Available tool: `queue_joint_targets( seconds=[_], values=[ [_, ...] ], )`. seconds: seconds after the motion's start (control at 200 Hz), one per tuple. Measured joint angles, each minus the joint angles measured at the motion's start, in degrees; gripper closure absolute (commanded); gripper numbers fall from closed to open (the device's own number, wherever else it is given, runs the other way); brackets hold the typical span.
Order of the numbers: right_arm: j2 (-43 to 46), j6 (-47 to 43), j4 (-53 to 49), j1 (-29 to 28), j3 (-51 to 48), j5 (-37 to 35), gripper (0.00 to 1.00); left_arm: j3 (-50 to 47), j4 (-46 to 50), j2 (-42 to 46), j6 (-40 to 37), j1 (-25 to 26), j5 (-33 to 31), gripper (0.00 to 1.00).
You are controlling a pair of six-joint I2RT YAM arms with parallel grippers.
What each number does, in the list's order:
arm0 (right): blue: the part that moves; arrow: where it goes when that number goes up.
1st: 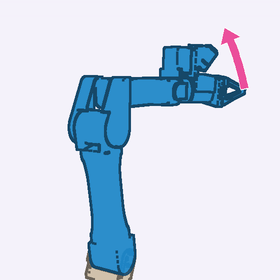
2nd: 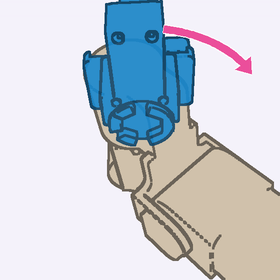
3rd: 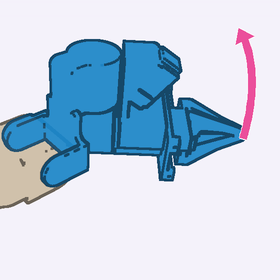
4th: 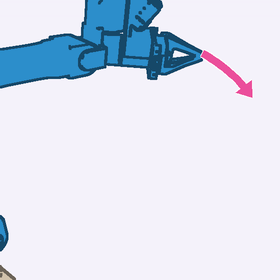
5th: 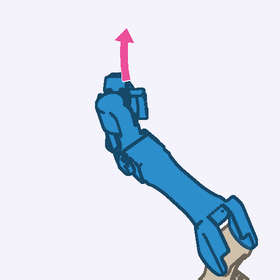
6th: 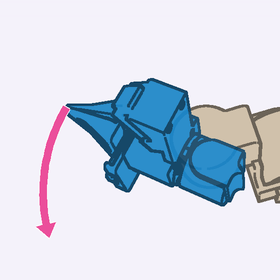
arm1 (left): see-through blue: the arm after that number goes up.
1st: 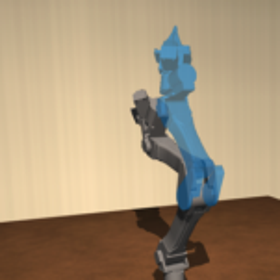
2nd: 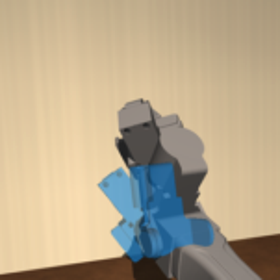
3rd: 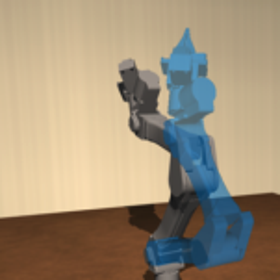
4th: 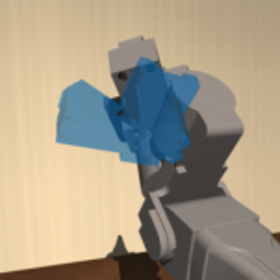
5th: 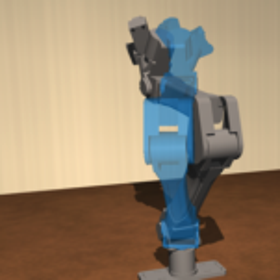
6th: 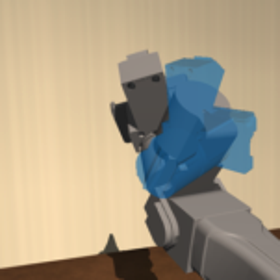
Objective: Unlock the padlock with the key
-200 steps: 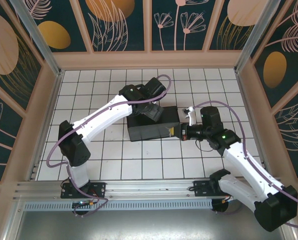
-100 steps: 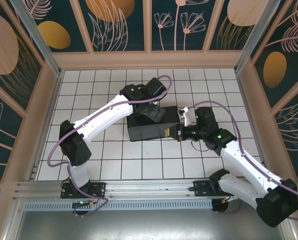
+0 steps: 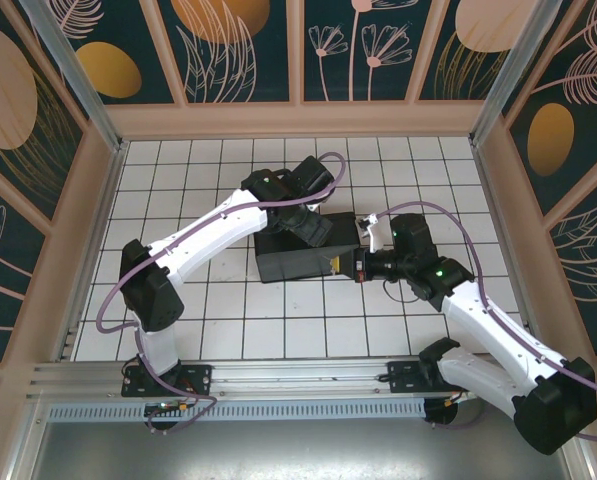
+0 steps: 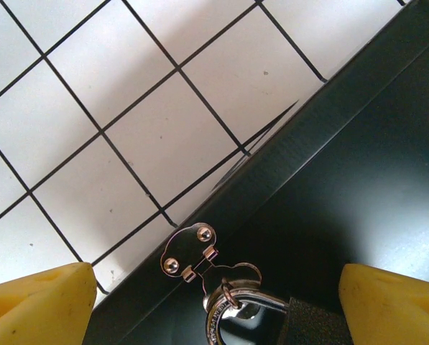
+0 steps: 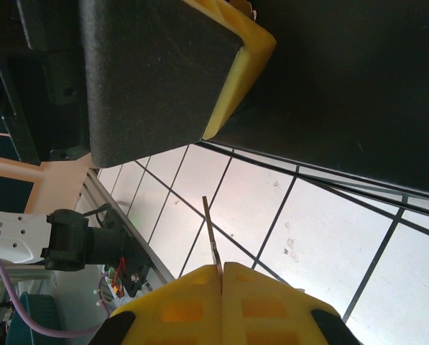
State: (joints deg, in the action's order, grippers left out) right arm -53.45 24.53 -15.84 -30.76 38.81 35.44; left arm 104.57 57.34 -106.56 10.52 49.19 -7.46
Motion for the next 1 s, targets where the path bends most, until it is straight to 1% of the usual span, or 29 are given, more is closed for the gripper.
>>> queue_joint_targets(
  seconds=[0.14,0.285,0.48,0.596,0.676,0.941,0.996],
  values=[
    [-0.6,0.0,0.2,0.0,0.0,0.0,1.00,0.0,0.5,0.3,-0.2,0.0,0.8,0.13],
    [-0.8,0.1,0.6,-0.1,0.0,0.0,1.00,0.0,1.3,0.7,-1.2,0.0,1.2,0.11],
    [-0.8,0.6,1.1,-1.8,0.0,-0.1,1.00,-0.1,2.7,1.4,-2.6,0.0,1.2,0.16],
    [-0.9,1.2,1.2,-1.9,0.0,-0.6,1.00,0.0,2.9,1.5,-2.8,0.1,1.2,0.15],
    [-1.2,1.4,1.7,-2.0,0.0,-0.9,1.00,0.4,3.6,1.6,-3.0,0.1,1.2,0.09],
    [-3.8,1.4,5.0,-2.6,-1.8,-1.4,1.00,3.4,4.3,1.4,-2.4,0.1,1.2,0.09],
    [-4.5,1.3,5.5,-2.7,-2.0,-1.4,1.00,3.4,4.3,1.0,-2.3,0.1,1.2,0.10]
  ],
)
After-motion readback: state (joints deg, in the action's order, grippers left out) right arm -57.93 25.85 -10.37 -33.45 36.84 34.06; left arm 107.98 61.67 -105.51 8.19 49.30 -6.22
